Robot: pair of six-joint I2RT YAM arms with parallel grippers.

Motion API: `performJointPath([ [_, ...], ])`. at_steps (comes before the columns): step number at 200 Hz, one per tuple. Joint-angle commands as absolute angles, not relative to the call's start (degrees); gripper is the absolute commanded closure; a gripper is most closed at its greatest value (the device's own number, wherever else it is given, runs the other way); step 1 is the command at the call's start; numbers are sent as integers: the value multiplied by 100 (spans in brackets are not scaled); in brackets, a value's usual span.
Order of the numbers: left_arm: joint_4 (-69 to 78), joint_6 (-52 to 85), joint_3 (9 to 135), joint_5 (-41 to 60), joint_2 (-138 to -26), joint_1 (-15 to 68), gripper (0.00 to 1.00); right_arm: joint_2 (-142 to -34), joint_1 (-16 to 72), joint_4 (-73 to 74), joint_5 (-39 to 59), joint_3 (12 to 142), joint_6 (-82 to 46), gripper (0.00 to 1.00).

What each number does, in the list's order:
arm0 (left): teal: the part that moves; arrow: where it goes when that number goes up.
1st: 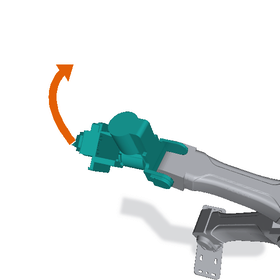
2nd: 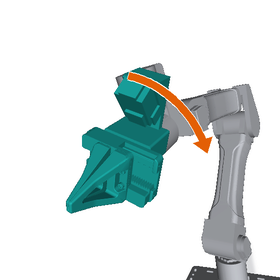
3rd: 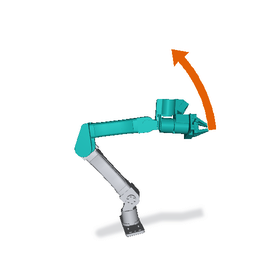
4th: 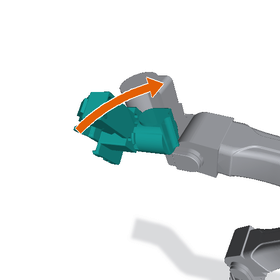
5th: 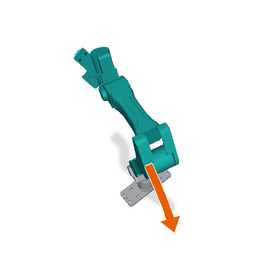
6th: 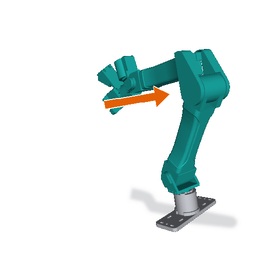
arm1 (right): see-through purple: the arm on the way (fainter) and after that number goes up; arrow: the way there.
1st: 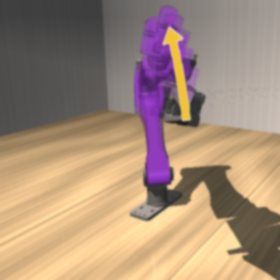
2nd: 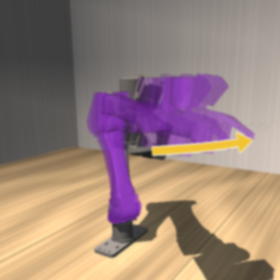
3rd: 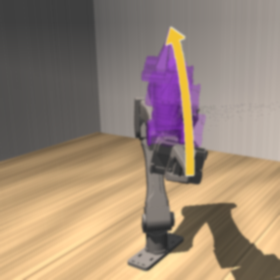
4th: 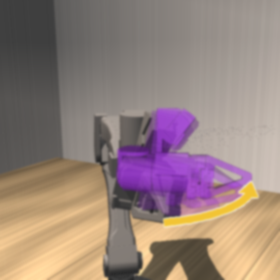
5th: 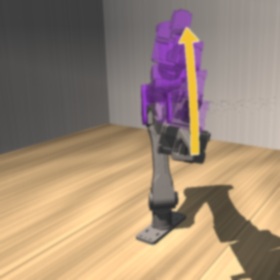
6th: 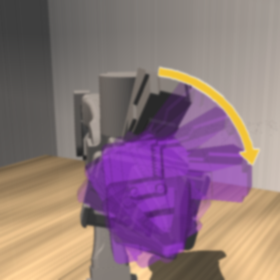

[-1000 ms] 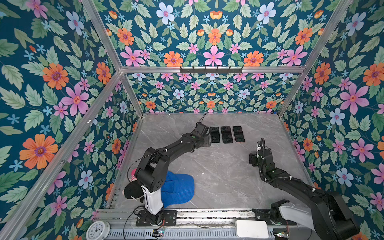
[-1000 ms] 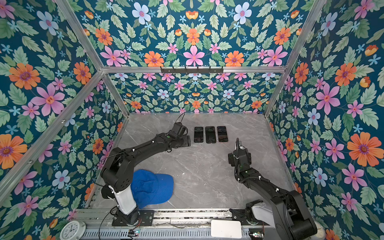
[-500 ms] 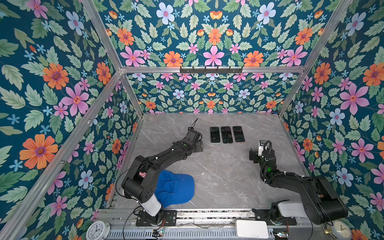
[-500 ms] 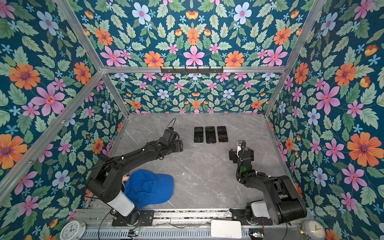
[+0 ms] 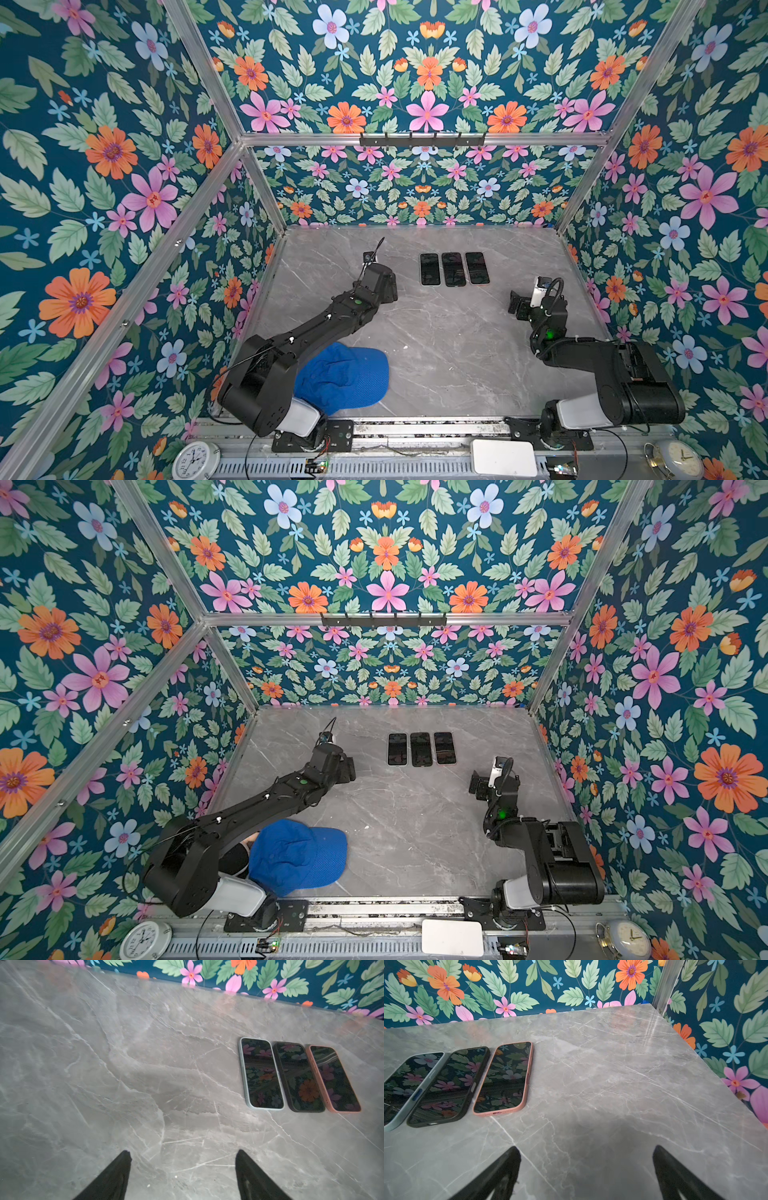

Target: Put the phone into the phone case

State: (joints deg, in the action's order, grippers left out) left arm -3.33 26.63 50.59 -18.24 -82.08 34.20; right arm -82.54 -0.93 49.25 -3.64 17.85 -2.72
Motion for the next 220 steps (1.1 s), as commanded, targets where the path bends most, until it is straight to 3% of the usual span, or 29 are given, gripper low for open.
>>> performJointPath([
  [1, 73, 2136, 4894, -2646, -7988, 3418, 15, -8247, -101, 4980, -220, 1810, -326, 1],
  [10, -98, 1945, 4931, -3034, -8018, 3416, 16, -8254, -98, 5014, -221, 1796, -330, 1],
  [21, 45, 1431, 4814, -3439, -8191, 3418, 30, -8244, -100, 4985, -220, 1802, -325, 1],
  [38, 204, 1031, 4836, -3990, -8512, 3323, 32, -8253, -99, 4992, -220, 1803, -326, 1],
  [60, 1114, 1079, 4402, -3074, -8309, 2810, 31, -8254, -98, 5005, -220, 1805, -329, 1],
  [96, 4929, 11, 2370, -2692, -7723, 2425, 32, -8253, -102, 4996, -222, 1801, -321, 1],
  [122, 3968, 48, 2504, -2210, -7392, 1859, 34, -8249, -103, 5000, -220, 1803, -318, 1],
  [152, 3929, -8, 2281, -1313, -7339, 1072, 34, -8253, -104, 5006, -220, 1807, -319, 1],
  [188, 5426, 22, 1844, -347, -8069, 182, 36, -8253, -104, 4998, -220, 1804, -329, 1],
  [220, 6426, -95, 1675, -40, -8652, 97, 35, -8255, -102, 5001, -220, 1802, -325, 1],
])
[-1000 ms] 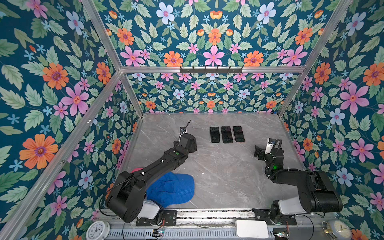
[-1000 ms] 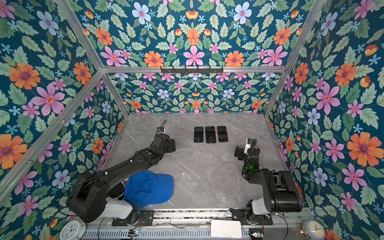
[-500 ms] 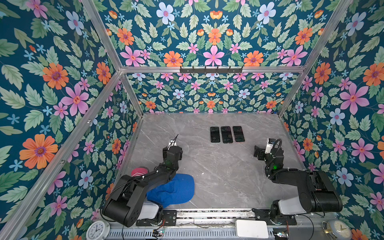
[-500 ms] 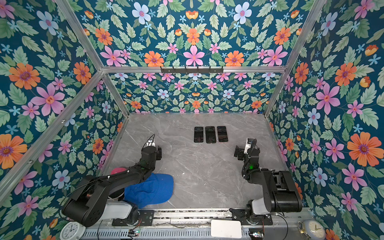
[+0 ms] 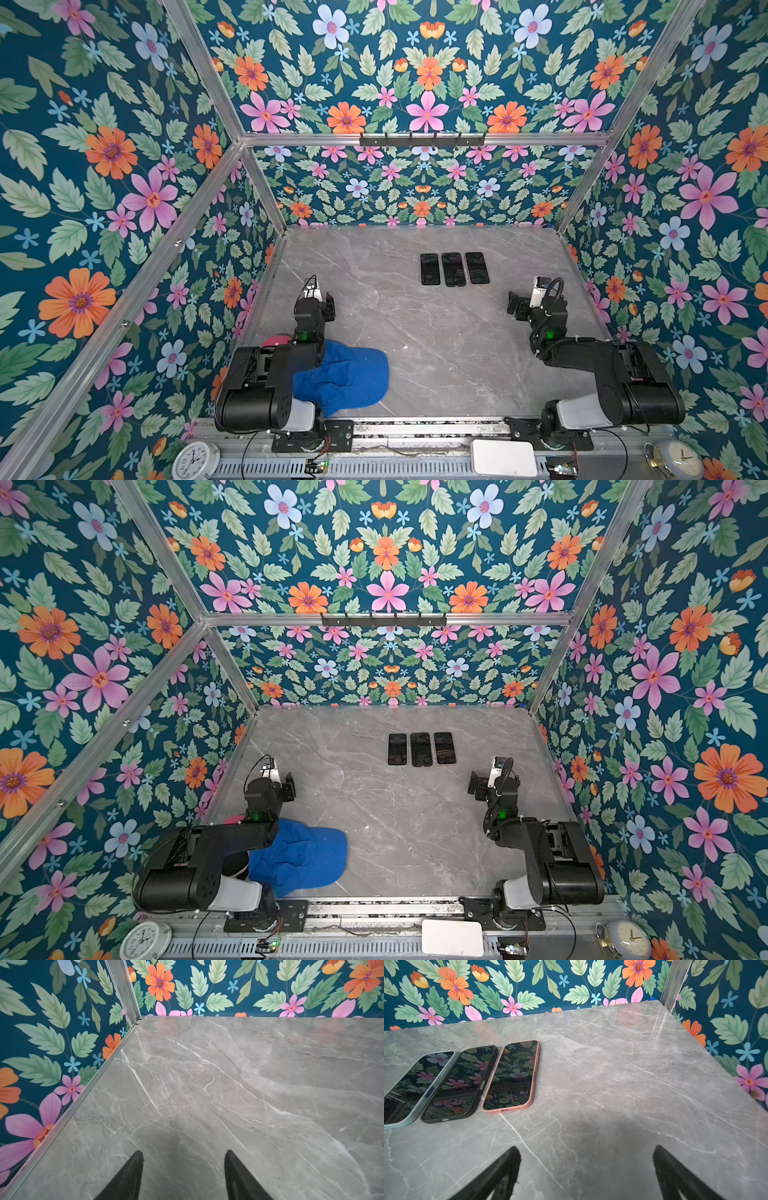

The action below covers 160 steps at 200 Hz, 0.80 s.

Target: Put the phone into the phone case

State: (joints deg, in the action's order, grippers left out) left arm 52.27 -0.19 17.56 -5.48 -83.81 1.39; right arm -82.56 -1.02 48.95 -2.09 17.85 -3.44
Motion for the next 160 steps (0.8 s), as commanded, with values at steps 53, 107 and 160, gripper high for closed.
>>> performJointPath([
  [53, 7145, 0, 1640, 270, -9240, -79, 33, -8253, -103, 5001, -220, 1807, -321, 1],
  [107, 7084, 0, 1674, 274, -9246, -87, 7, -8255, -97, 4992, -220, 1810, -325, 1],
  [160, 7128, 62, 1639, 36, -9221, -88, 0, -8253, -101, 4984, -220, 1805, -330, 1],
])
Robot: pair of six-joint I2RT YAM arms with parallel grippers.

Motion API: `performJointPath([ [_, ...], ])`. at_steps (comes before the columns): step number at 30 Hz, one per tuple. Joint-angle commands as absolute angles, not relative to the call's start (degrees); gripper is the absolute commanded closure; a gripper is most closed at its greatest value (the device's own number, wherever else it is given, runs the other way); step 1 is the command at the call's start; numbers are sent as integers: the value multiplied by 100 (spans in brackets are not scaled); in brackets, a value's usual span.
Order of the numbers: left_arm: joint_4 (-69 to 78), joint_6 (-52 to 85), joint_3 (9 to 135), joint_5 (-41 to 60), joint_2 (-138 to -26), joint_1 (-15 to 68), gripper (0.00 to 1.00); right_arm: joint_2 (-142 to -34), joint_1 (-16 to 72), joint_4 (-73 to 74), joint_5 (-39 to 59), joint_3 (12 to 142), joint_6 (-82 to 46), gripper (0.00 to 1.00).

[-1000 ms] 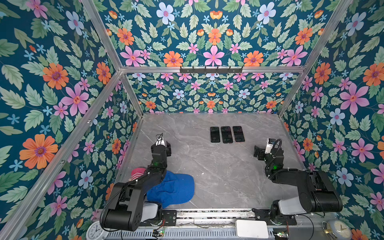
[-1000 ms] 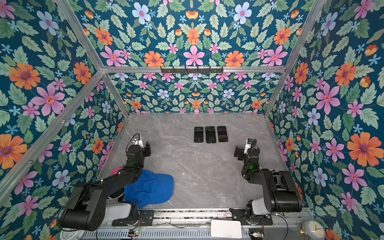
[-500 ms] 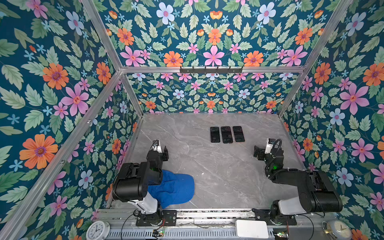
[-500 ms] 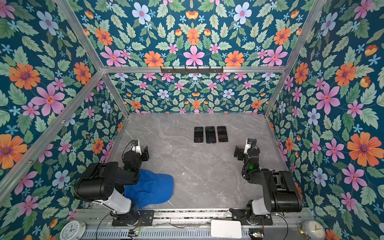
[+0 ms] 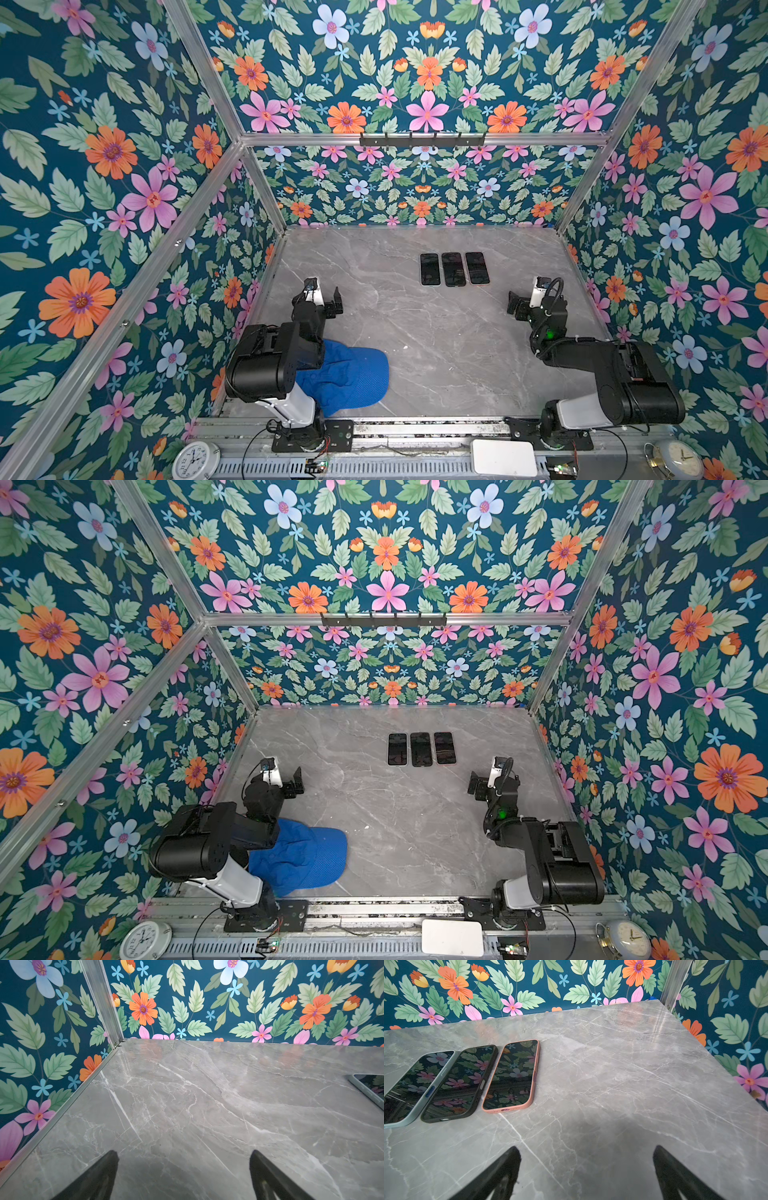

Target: Put the phone into the phone case

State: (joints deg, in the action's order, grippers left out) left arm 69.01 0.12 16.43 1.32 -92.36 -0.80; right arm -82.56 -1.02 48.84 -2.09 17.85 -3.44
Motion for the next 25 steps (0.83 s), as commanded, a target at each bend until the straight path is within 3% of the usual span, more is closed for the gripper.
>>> performJointPath([
  [1, 7128, 62, 1641, 35, -9220, -88, 0, -8258, -99, 4984, -220, 1808, -327, 1],
  [25, 7005, 29, 1715, 0, -9231, -71, 0, -8253, -113, 4980, -202, 1818, -340, 1],
])
